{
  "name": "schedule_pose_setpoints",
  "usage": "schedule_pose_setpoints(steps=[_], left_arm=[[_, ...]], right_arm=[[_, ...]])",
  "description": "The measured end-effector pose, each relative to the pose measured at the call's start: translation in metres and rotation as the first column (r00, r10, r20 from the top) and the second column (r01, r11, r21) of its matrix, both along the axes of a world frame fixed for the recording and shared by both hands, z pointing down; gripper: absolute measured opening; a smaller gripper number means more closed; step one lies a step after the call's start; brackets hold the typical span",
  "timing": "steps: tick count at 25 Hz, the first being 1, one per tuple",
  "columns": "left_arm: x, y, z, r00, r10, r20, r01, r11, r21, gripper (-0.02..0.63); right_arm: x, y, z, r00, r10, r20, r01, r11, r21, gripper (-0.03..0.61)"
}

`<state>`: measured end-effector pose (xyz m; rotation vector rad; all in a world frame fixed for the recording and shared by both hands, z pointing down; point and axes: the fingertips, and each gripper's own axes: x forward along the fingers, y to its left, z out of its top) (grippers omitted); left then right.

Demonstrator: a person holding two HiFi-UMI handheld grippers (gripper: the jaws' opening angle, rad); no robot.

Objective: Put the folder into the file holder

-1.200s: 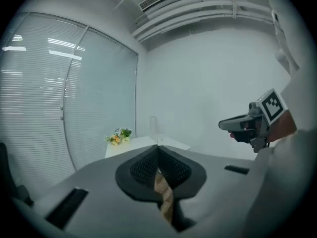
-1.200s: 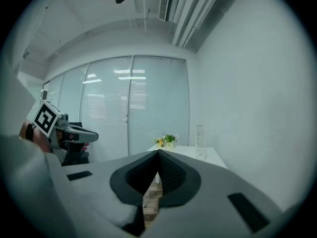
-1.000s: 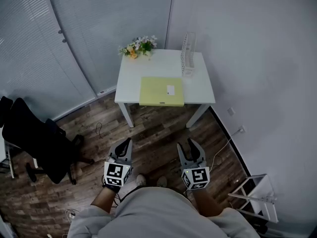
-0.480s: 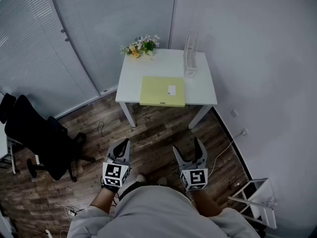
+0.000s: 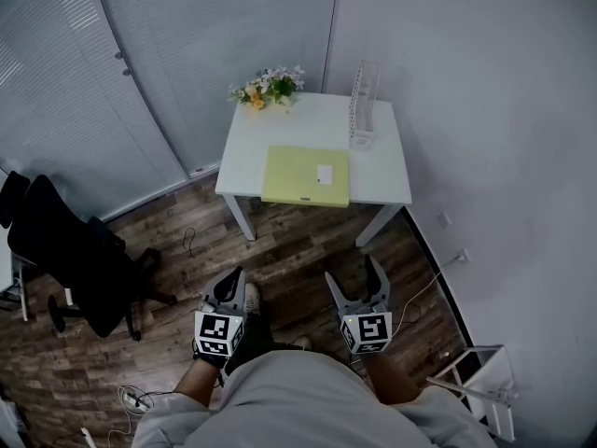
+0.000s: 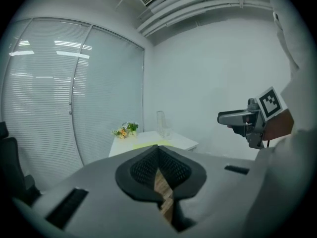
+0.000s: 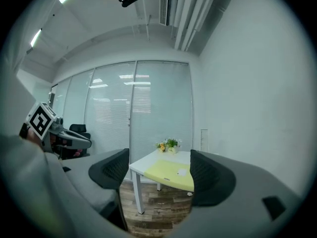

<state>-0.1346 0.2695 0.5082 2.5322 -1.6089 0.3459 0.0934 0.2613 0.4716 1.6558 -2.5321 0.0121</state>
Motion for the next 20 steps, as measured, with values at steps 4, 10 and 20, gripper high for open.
schedule_pose_setpoints(steps=[4, 10, 20], left_arm=[[-0.002, -0.035, 0.004, 1.0, 0.024, -0.012, -0.024, 1.0, 0.002, 0.008], [-0.024, -0.106, 0.005, 0.997, 0.067, -0.026, -0.067, 0.998, -0.008, 0.008], [-0.069, -0.245, -0.012, 0.98, 0.201, -0.008, -0.201, 0.98, -0.011, 0.008]], right_arm=[[-0.005, -0.026, 0.006, 1.0, 0.015, -0.009, -0.016, 1.0, -0.016, 0.38], [-0.025, -0.079, 0.021, 0.998, 0.06, -0.018, -0.061, 0.996, -0.06, 0.379], [-0.052, -0.182, 0.04, 0.966, 0.257, 0.027, -0.249, 0.954, -0.166, 0.379]])
